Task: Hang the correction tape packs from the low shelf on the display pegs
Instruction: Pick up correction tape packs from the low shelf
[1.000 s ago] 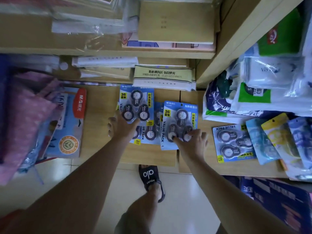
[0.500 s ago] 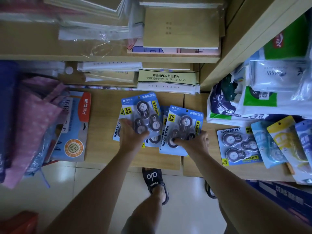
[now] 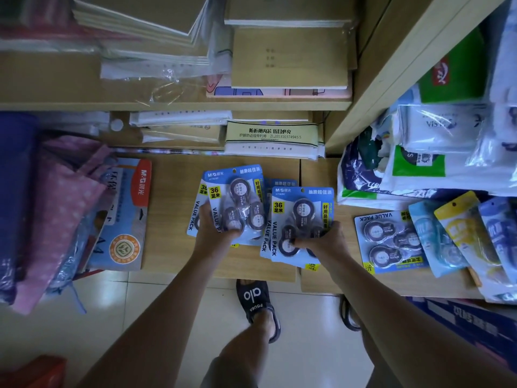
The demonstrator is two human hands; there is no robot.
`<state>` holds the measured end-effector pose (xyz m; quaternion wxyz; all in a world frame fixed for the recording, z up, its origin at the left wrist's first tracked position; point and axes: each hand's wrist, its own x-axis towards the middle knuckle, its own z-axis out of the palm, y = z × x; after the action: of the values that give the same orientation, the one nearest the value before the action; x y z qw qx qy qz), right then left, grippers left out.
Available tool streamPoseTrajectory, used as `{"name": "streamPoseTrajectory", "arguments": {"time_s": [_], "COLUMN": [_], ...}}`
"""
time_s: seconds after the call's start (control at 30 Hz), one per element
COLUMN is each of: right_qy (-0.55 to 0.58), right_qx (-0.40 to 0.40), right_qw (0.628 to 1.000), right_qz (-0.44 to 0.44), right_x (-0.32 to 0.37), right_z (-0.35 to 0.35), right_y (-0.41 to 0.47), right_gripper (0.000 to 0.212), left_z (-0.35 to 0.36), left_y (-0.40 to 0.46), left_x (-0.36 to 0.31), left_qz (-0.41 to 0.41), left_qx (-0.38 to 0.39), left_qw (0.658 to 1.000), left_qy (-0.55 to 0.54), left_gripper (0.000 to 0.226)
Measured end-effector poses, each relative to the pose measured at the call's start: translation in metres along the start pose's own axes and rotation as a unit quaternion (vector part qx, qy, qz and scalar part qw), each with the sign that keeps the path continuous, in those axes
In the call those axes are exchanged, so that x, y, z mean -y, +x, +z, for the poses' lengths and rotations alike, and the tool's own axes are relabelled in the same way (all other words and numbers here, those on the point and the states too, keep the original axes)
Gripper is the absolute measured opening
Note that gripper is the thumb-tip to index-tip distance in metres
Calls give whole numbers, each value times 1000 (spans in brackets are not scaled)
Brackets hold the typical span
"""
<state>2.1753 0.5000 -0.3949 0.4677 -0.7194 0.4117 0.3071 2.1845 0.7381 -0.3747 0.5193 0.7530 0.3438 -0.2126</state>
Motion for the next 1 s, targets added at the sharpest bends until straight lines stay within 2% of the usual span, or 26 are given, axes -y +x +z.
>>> {"name": "streamPoseTrajectory", "arguments": {"time_s": [0.1,0.2,0.37,0.53,0.7,0.8,0.87,0.9,0.97,1.0], "right_qy": [13,17,120,274,282,255,264,272,288,293], "right_qx": [2,-3,-6,14,100,100,90,83,85,88], "right_qw": [999,996,986,946,922,915,904,899,885,877], "right_qz": [-52,-93,-120,-172,-245,-295,-324,-334,-357,-372], "right_x": [1,14,35,77,120,142,154,159,167,171], "right_z": [-14,-32,-87,-170,-227,-250,-266,-276,-296,-307], "right_y": [-12,-40,-98,-193,-287,-331,-355,-368,-391,-401], "right_gripper": [67,50,47,48,57,42,43,42,43,46], "left_z": [-3,-7,-23,-37,-29,-22,-18,-17,-13,-11], "left_y": [-14,-36,-89,-156,-241,-292,-324,-342,-379,-397], "left_x": [-11,-34,-101,-173,-254,-293,-312,-323,-347,-361], "left_qz": [13,16,55,60,69,128,160,164,159,184], "left_qx": [9,19,36,32,68,90,93,93,116,123], "left_qw": [999,997,996,998,992,980,972,968,954,945], "left_qy": [42,76,52,-3,-77,-124,-146,-166,-226,-243], "left_gripper": [70,48,37,25,29,25,39,60,118,129]}}
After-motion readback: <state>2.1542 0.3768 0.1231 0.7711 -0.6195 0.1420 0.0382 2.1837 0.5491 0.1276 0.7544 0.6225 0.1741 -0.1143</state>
